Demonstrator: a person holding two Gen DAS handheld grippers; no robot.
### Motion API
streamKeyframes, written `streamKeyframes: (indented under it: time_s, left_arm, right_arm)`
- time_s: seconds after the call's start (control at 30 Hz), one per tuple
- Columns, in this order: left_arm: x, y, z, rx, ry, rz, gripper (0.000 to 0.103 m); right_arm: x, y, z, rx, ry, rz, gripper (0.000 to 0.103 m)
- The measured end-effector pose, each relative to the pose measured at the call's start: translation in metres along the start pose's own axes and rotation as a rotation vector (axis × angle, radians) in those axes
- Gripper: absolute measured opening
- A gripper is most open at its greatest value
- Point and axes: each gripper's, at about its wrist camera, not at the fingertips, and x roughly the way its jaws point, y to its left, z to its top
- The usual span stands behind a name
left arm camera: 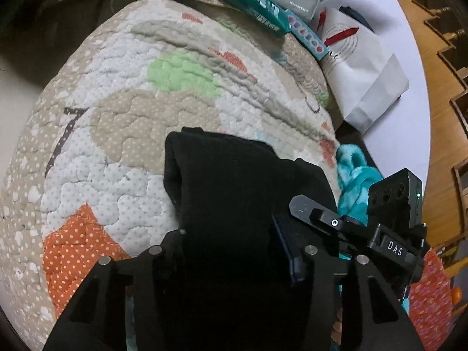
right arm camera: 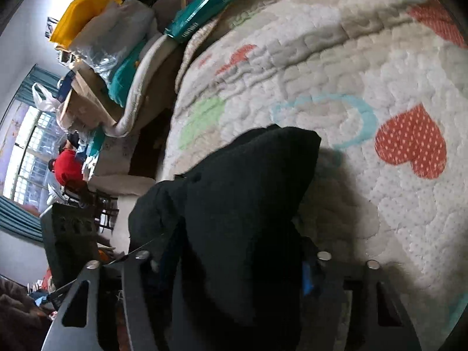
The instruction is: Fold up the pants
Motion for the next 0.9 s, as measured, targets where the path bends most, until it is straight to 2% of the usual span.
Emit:
streamKeyframes:
  time_s: [0.17,0.37,0.67,0.9]
  left_arm:
    - [-0.015,-0.012,0.012,0.013,-0.043,0.001,0.047]
    - [-0.025,-0.010,0.043,-0.028,-0.075,-0.025,0.046]
    - [-0.007,-0.017,0.090,0.052,-0.089,0.063,0.046]
    - [0.015,0.008,0.099,0.024,-0.071,0.130,0.048]
  right_arm:
    - [-0.009,0.025,0.011,-0.060,-0.025,0.019,0.056]
    - [-0.014,0.054,0.036,-0.122,-0.049,0.020,0.056]
    - [-0.002,0.059,0.076,-0.129,-0.073,-0.025,0.056]
    - [0.030,0.047,0.092,-0.137,-0.038,-0.098,0.057]
